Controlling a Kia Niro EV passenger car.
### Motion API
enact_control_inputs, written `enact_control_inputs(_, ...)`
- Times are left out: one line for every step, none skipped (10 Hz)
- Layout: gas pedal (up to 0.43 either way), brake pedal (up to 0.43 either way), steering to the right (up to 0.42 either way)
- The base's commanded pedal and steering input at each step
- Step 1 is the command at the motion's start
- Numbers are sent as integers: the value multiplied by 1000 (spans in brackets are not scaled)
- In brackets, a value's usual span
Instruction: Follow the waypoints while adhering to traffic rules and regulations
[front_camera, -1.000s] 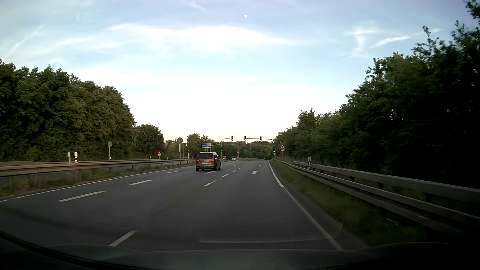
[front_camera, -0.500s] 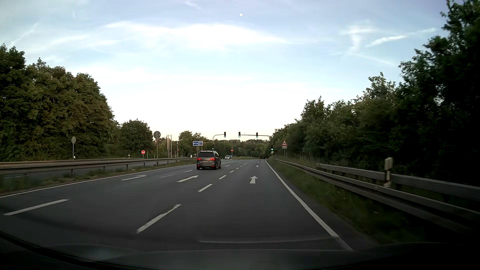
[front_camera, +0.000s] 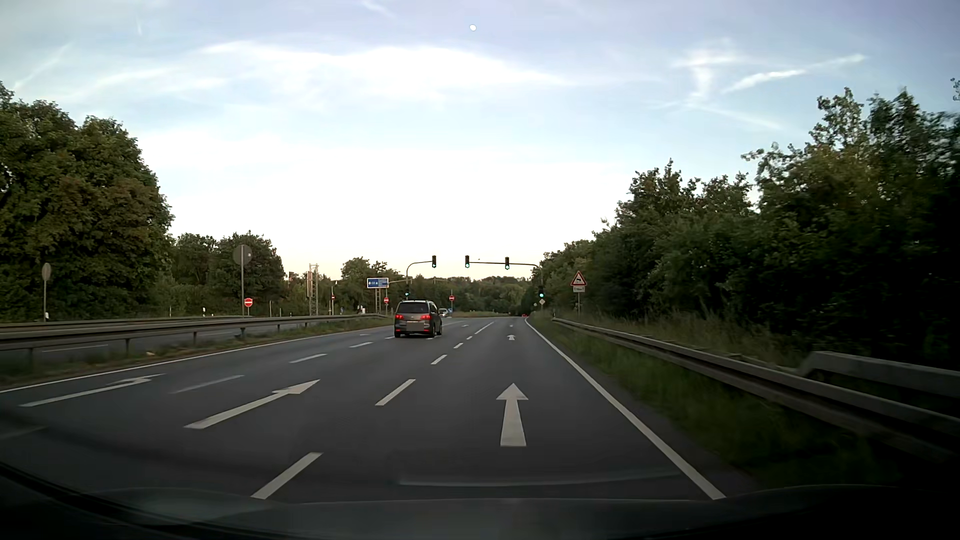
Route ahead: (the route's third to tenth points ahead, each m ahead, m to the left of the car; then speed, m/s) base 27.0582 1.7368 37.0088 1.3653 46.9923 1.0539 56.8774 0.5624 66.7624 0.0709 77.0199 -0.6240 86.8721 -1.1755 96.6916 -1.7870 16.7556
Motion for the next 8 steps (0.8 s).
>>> enact_control_inputs(67, 0, 11)
enact_control_inputs(67, 0, 12)
enact_control_inputs(67, 0, 13)
enact_control_inputs(67, 0, 12)
enact_control_inputs(67, 0, 12)
enact_control_inputs(67, 0, 12)
enact_control_inputs(67, 0, 12)
enact_control_inputs(67, 0, 11)
